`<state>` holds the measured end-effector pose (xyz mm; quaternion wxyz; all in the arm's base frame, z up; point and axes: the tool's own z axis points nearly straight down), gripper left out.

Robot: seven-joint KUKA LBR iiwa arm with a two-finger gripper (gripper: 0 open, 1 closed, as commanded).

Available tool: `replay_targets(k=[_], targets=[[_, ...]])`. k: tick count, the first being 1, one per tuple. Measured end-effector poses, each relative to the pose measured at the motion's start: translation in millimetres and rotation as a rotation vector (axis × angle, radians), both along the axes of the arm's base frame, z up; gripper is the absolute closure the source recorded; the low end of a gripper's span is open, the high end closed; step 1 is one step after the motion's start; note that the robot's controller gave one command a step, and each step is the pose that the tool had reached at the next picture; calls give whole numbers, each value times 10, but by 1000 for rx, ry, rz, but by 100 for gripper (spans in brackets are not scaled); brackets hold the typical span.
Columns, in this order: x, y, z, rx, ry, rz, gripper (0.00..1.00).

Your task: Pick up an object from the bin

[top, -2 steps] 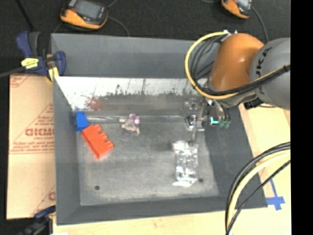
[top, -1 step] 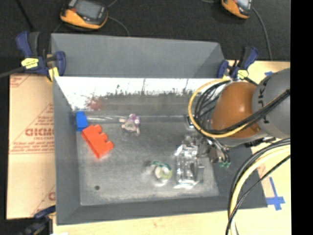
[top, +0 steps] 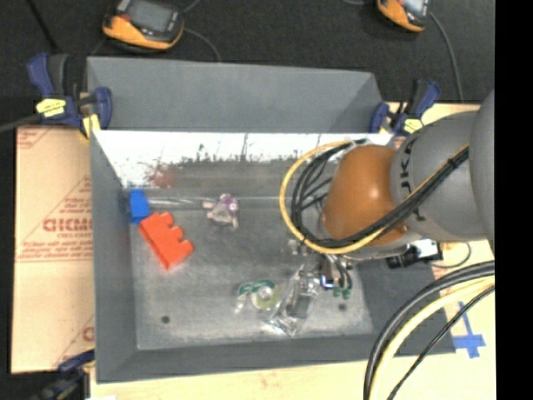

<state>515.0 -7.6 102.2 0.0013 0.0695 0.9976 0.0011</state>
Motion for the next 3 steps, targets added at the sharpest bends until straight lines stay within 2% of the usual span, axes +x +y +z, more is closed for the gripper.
replay_targets(k=[1,2,3], targets=[[-52,323,-15,-2,2,-152,0],[66,377,-297,-7,7,-365,0],[382,443,-322,-2,3,-470,0]])
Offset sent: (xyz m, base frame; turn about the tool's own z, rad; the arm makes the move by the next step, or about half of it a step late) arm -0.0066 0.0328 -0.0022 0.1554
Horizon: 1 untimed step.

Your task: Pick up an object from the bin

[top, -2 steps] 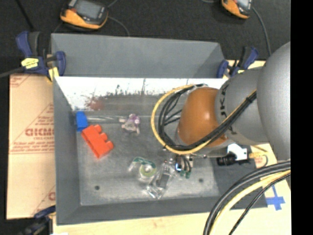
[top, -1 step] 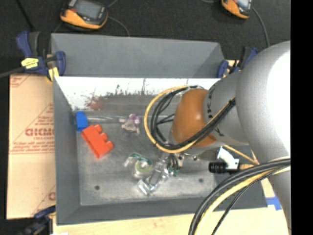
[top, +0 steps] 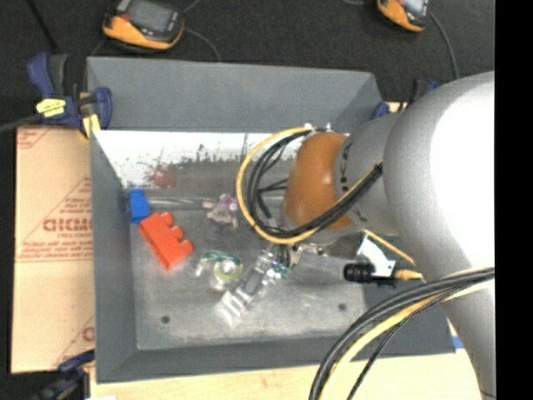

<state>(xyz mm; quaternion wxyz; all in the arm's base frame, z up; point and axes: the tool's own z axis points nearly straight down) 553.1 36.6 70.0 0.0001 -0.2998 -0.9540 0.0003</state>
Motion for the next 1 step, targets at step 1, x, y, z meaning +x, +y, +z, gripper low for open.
replay_targets(k=[1], targets=[[21,-24,24,-4,-8,3,100]])
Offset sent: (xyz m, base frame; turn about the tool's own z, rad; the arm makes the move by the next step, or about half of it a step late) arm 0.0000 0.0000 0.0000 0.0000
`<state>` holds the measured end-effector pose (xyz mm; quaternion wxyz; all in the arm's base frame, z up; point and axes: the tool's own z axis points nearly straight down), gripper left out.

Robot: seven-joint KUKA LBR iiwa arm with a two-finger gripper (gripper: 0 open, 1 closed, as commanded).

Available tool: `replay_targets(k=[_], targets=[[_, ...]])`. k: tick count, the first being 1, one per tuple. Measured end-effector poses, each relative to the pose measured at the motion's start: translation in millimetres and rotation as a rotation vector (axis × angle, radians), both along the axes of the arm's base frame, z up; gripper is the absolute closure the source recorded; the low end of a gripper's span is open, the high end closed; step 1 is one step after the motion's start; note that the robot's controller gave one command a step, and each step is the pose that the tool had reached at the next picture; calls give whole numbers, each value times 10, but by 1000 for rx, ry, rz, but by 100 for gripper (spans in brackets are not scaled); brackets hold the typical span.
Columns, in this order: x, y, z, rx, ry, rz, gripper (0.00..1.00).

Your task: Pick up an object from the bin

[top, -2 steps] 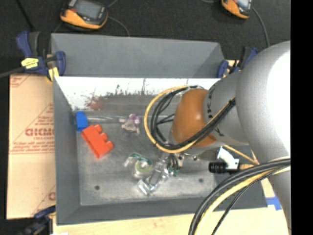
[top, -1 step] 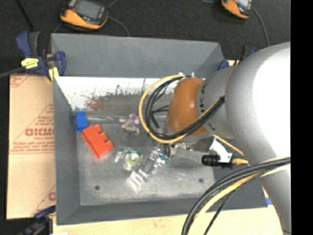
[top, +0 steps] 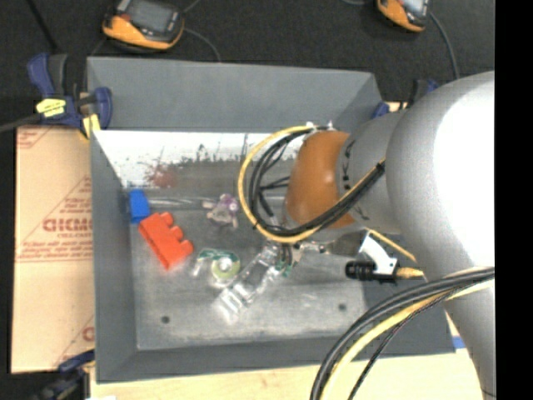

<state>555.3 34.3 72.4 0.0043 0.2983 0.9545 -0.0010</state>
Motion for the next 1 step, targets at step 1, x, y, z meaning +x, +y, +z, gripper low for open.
replay_targets(k=[1], targets=[[18,-14,897,4,0,7,100]])
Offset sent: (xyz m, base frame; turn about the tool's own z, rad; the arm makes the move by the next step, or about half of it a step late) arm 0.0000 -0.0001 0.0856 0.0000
